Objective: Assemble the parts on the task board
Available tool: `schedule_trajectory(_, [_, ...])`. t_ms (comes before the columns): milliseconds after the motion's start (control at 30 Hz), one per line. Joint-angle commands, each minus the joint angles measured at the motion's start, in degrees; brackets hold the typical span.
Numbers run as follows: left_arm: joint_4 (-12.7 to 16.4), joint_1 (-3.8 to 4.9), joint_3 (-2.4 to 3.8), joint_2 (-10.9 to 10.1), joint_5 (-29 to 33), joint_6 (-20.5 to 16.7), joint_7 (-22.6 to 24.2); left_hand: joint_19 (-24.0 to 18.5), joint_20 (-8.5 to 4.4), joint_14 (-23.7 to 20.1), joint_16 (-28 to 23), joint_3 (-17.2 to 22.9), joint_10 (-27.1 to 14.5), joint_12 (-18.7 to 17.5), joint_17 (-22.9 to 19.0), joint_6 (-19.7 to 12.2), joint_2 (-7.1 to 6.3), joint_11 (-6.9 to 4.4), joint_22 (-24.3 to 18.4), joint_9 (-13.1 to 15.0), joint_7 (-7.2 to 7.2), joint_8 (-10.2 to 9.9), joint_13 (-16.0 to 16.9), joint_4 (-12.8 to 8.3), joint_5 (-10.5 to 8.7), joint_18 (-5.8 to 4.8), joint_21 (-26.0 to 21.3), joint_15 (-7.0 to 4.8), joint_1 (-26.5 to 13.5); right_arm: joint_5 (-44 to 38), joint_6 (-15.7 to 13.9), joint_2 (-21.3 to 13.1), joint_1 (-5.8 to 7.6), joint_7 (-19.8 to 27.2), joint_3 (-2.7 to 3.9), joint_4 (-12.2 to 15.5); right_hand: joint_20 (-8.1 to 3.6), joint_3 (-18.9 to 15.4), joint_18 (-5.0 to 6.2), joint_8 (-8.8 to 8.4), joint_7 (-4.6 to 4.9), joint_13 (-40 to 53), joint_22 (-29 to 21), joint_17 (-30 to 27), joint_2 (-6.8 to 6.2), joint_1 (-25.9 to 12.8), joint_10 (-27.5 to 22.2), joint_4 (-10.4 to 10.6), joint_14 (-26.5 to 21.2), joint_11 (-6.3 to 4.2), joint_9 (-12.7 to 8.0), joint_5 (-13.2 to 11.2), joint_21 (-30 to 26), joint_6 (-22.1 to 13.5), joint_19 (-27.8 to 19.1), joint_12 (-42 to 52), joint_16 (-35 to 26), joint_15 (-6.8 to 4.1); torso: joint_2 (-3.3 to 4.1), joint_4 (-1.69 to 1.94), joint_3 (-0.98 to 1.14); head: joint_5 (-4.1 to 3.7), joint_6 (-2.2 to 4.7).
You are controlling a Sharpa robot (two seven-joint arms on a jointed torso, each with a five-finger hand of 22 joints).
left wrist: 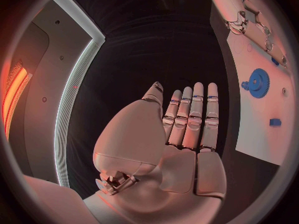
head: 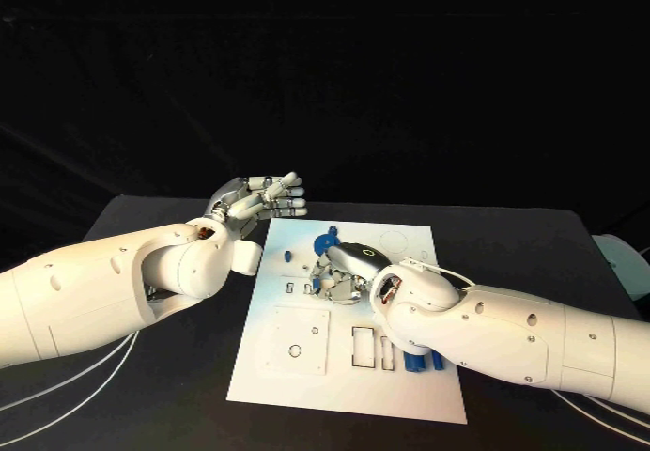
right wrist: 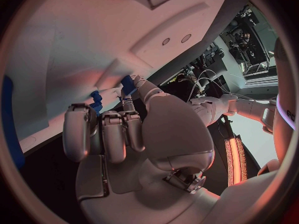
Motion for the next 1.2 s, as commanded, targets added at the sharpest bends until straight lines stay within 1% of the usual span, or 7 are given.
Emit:
schedule_trajectory(33, [0.14,0.04,0.02,0.02,-0.08,1.18,0.4,-0.4,0.07,-0.14,-0.15,-0.08,0.09,-0.24,0.1,0.18,0.14,0.17,-0.08,0.01,0.25,-0.18,0.0,-0.32,0.05,0.67,-0.1,0.29,0.45,-0.73,2.27,0.01,-0.22,-1.12,-0.2,-0.23,0.18,-0.38,-0.66,-0.21,0.19,8.85,4.47,12.13,-0.05,-0.83,0.12,0.07,5.35,-0.01,-0.12,0.06,-0.44,-0.85,-0.05,-0.33,-0.36,-0.15,-0.02,0.02,0.01,0.01,-0.07])
schedule_trajectory(333, [0.06,0.04,0.02,0.0,-0.08,1.21,0.36,-0.41,0.08,-0.16,-0.23,-0.12,0.11,-0.3,0.11,0.2,0.15,0.19,-0.09,0.01,0.26,-0.24,0.0,-0.28,0.03,0.67,-0.09,0.3,0.39,-0.86,1.39,-0.04,-0.22,-0.97,-0.2,-0.21,0.53,-0.89,-0.56,-0.98,0.92,8.12,4.14,11.84,-0.63,-1.39,-0.69,0.32,5.27,0.61,-0.63,0.57,-0.98,-2.7,-0.36,-0.97,-0.54,0.33,0.01,0.0,0.04,0.02,-0.18])
schedule_trajectory(433, [0.05,0.04,0.02,0.0,-0.08,1.19,0.35,-0.41,0.08,-0.16,-0.23,-0.12,0.11,-0.3,0.11,0.2,0.15,0.19,-0.09,0.01,0.26,-0.24,0.0,-0.28,0.03,0.67,-0.09,0.3,0.39,-0.89,1.13,-0.05,-0.22,-0.8,-0.2,-0.24,0.68,-1.08,-0.39,-1.17,1.13,6.74,3.58,11.22,-0.89,-1.51,-2.08,0.35,5.11,0.81,-0.75,0.73,-1.67,-3.19,-0.82,-2.08,-0.89,0.51,0.01,0.0,0.04,0.02,-0.18])
schedule_trajectory(800, [0.0,0.04,0.02,-0.03,-0.08,1.12,0.3,-0.41,0.08,-0.16,-0.24,-0.13,0.11,-0.32,0.11,0.2,0.14,0.19,-0.1,0.01,0.27,-0.26,0.0,-0.28,0.03,0.67,-0.09,0.3,0.39,-0.91,0.84,-0.06,-0.22,-0.54,-0.2,-0.28,0.9,-1.33,-0.27,-1.45,1.43,5.82,3.23,10.91,-1.21,-1.58,-3.04,0.35,5.02,1.06,-0.9,0.92,-2.18,-3.94,-1.12,-2.89,-1.09,0.73,0.02,0.01,0.04,-0.04,-0.33])
schedule_trajectory(1067, [-0.03,0.04,0.02,-0.03,-0.08,1.15,0.25,-0.41,0.08,-0.16,-0.24,-0.13,0.11,-0.32,0.11,0.2,0.14,0.19,-0.1,0.01,0.27,-0.26,0.0,-0.28,0.03,0.67,-0.09,0.3,0.39,-0.77,0.17,-0.06,-0.22,-0.08,-0.2,-0.28,1.29,-2.44,-0.12,-2.02,1.92,5.25,2.79,10.51,-2.23,-2.21,-3.65,0.59,4.91,1.54,-1.06,1.08,-2.88,-5.48,-1.51,-3.36,-1.35,1.14,0.0,-0.02,0.02,-0.07,-0.28])
schedule_trajectory(1200, [-0.03,0.04,0.02,-0.03,-0.08,1.18,0.25,-0.41,0.08,-0.16,-0.24,-0.13,0.11,-0.32,0.11,0.2,0.14,0.19,-0.1,0.01,0.27,-0.26,0.0,-0.28,0.03,0.67,-0.09,0.3,0.39,-0.73,-0.2,-0.12,-0.22,0.22,-0.2,-0.22,1.54,-3.76,-0.02,-2.41,2.21,4.63,2.48,10.25,-3.11,-2.68,-4.34,0.79,4.84,1.83,-1.09,1.03,-3.39,-6.7,-1.78,-3.84,-1.53,1.39,0.0,0.01,0.03,-0.09,-0.28])
